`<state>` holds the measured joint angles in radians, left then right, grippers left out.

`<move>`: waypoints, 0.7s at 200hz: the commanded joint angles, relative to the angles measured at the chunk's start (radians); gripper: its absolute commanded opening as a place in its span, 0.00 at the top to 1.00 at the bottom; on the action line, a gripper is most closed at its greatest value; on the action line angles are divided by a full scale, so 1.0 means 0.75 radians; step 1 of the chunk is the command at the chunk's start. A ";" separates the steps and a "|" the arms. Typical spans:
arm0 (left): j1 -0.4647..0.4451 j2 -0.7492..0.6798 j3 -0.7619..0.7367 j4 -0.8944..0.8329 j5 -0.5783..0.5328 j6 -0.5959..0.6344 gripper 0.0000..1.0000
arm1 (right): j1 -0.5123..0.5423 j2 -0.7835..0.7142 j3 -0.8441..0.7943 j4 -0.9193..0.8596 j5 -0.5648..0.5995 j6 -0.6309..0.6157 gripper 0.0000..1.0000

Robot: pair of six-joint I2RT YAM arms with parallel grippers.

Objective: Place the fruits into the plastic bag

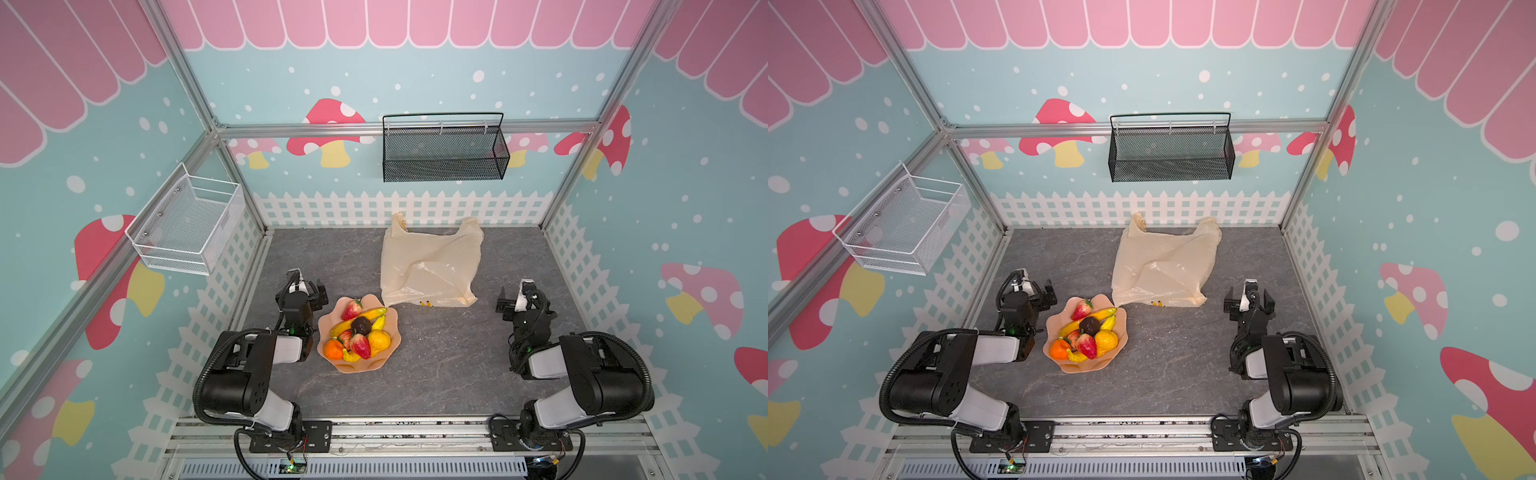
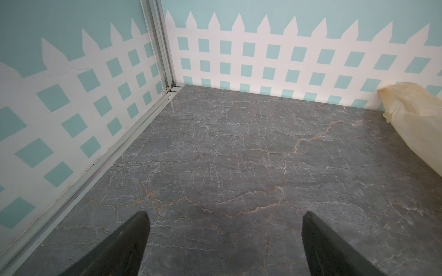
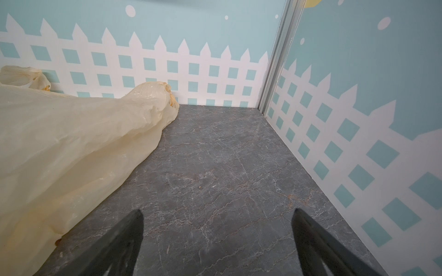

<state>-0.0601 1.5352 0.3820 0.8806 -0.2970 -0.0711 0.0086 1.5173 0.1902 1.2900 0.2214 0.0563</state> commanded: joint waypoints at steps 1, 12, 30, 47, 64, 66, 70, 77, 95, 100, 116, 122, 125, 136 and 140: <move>-0.001 0.004 0.003 0.028 -0.022 0.005 0.01 | 0.008 0.002 0.000 0.047 0.017 -0.023 0.03; 0.001 0.004 0.003 0.028 -0.021 0.005 0.01 | 0.007 0.002 0.002 0.047 0.016 -0.023 0.03; 0.001 0.003 0.002 0.028 -0.022 0.005 0.00 | 0.008 0.002 0.000 0.046 0.017 -0.023 0.03; 0.000 0.002 0.002 0.028 -0.022 0.005 0.01 | 0.008 0.000 0.000 0.046 0.018 -0.022 0.03; 0.002 -0.021 -0.009 0.031 0.020 0.019 0.01 | 0.009 -0.016 -0.005 0.055 -0.011 -0.035 0.03; 0.001 -0.030 -0.011 0.030 0.027 0.022 0.01 | 0.009 -0.024 -0.006 0.053 -0.020 -0.040 0.03; -0.001 -0.047 -0.015 0.019 0.035 0.029 0.01 | 0.009 -0.040 -0.004 0.037 -0.036 -0.047 0.03; -0.006 -0.086 -0.018 -0.006 0.034 0.036 0.01 | 0.008 -0.092 0.005 -0.022 -0.050 -0.048 0.03; -0.008 -0.234 -0.034 -0.105 0.035 0.038 0.01 | 0.009 -0.254 0.038 -0.254 -0.012 -0.016 0.03; -0.008 -0.281 -0.037 -0.138 0.041 0.041 0.01 | 0.009 -0.298 0.032 -0.289 -0.011 -0.014 0.03; -0.009 -0.437 -0.037 -0.261 0.049 0.006 0.00 | 0.009 -0.443 0.001 -0.389 -0.034 0.003 0.03; -0.010 -0.494 -0.036 -0.304 0.057 -0.014 0.01 | 0.009 -0.500 -0.004 -0.443 -0.043 0.013 0.03; -0.009 -0.519 -0.034 -0.323 0.058 -0.026 0.01 | 0.008 -0.529 -0.002 -0.475 -0.047 0.021 0.03; -0.013 -0.615 -0.020 -0.402 0.075 -0.074 0.01 | 0.009 -0.638 0.004 -0.608 -0.047 0.053 0.03; -0.015 -0.648 -0.015 -0.437 0.080 -0.091 0.01 | 0.008 -0.678 0.006 -0.647 -0.053 0.066 0.03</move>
<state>-0.0616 1.1656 0.3618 0.7216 -0.2691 -0.0772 0.0086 1.1393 0.1932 1.0206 0.2024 0.0639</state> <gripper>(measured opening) 0.994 0.975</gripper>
